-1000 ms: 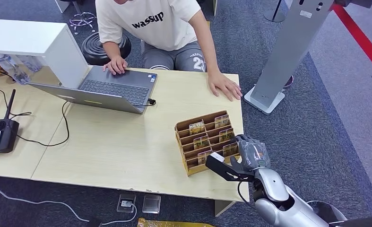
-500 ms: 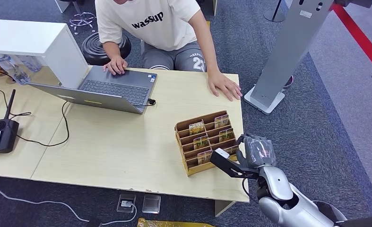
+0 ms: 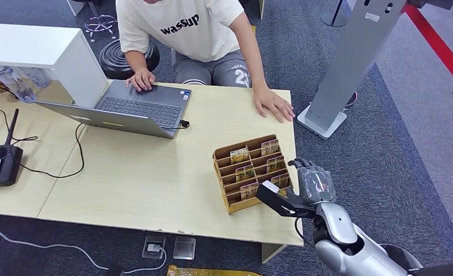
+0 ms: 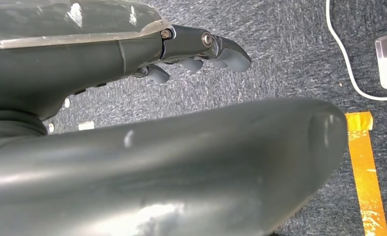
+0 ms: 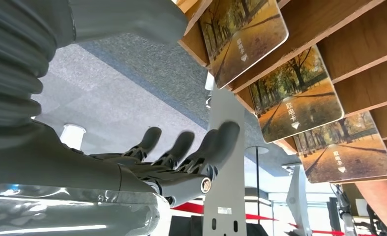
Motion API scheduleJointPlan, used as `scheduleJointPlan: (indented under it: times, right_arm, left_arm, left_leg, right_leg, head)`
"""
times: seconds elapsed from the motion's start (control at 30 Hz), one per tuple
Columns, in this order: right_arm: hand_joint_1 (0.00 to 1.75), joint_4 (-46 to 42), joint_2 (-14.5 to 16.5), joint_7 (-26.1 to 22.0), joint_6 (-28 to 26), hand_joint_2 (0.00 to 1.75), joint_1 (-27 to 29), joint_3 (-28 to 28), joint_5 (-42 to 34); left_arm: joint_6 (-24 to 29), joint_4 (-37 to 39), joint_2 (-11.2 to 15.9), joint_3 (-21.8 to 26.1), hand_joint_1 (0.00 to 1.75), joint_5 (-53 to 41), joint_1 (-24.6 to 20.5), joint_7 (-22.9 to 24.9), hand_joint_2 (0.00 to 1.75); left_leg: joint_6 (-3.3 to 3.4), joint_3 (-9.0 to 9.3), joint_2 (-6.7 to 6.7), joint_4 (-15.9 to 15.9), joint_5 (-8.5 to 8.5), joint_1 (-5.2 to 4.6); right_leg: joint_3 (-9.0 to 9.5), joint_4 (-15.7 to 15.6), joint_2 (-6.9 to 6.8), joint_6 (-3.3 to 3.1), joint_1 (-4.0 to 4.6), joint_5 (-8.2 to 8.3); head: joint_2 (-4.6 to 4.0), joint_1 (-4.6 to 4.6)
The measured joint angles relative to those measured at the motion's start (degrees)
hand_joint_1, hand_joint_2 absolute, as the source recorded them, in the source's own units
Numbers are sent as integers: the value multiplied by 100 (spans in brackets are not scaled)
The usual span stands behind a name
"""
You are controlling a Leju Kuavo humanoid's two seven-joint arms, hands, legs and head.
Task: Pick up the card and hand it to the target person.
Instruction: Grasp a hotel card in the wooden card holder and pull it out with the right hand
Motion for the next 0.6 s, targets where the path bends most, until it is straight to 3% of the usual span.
scheduleJointPlan:
  times: [0.17, 0.37, 0.6]
  right_arm:
    - [61, 0, 4, -16, 4, 175, 1, 14, -12]
    - [79, 1, 22, -96, 30, 175, 29, 63, -95]
    - [81, 4, 54, -109, 26, 175, 67, 122, -96]
  left_arm:
    - [0, 0, 10, 1, 0, 0, 0, -5, 0]
    - [-8, 0, 11, -2, 0, -8, 0, -30, 0]
    - [-13, 0, 11, -2, 0, -13, -1, -37, 0]
  left_leg:
    - [0, 0, 0, 0, 0, 0]
    - [0, 0, 0, 0, 0, 0]
    - [0, 0, 0, 0, 0, 0]
  right_leg:
    - [0, 0, 0, 0, 0, 0]
    - [0, 0, 0, 0, 0, 0]
    - [0, 0, 0, 0, 0, 0]
  head:
    - [0, -2]
    - [0, 1]
    - [0, -1]
